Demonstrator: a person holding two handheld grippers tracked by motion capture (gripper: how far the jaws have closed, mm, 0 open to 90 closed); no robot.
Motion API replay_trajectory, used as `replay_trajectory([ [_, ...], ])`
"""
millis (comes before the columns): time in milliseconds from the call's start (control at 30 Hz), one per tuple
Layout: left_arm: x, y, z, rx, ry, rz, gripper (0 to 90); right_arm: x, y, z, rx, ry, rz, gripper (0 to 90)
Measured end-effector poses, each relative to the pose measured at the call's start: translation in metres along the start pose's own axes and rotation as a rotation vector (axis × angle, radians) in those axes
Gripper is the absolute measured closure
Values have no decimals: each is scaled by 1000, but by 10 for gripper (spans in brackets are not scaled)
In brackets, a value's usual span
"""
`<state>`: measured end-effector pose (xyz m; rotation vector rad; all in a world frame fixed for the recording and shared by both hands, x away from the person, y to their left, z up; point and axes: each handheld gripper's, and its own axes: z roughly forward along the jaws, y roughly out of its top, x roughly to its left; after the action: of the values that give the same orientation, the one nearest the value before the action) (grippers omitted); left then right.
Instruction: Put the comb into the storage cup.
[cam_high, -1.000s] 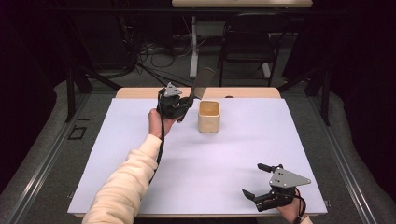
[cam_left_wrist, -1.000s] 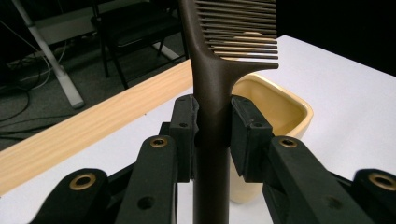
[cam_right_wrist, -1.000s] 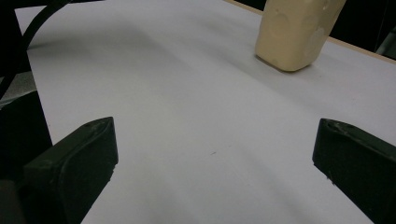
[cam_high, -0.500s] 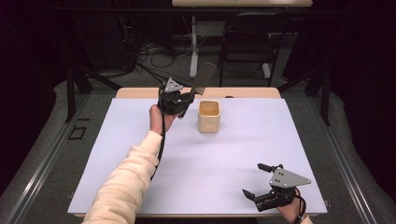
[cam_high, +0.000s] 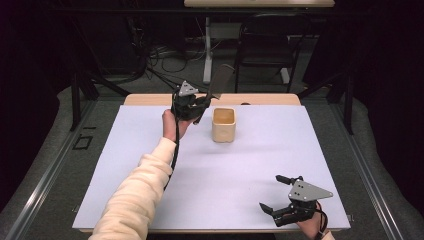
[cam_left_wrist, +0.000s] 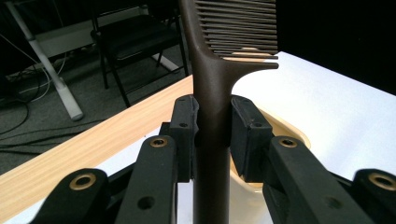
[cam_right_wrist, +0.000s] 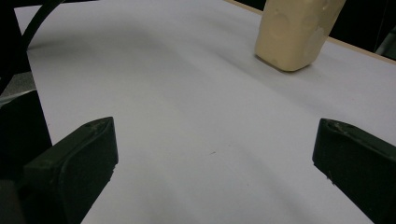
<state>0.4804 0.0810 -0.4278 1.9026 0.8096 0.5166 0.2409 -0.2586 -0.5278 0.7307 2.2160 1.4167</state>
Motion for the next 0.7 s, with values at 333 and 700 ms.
replay_trajectory([
  [333,-1,8,4,-10,-6,5,725,0,0,0,0,2,4,0],
  [700,-5,16,9,-22,-11,19,725,0,0,0,-4,1,6,0],
])
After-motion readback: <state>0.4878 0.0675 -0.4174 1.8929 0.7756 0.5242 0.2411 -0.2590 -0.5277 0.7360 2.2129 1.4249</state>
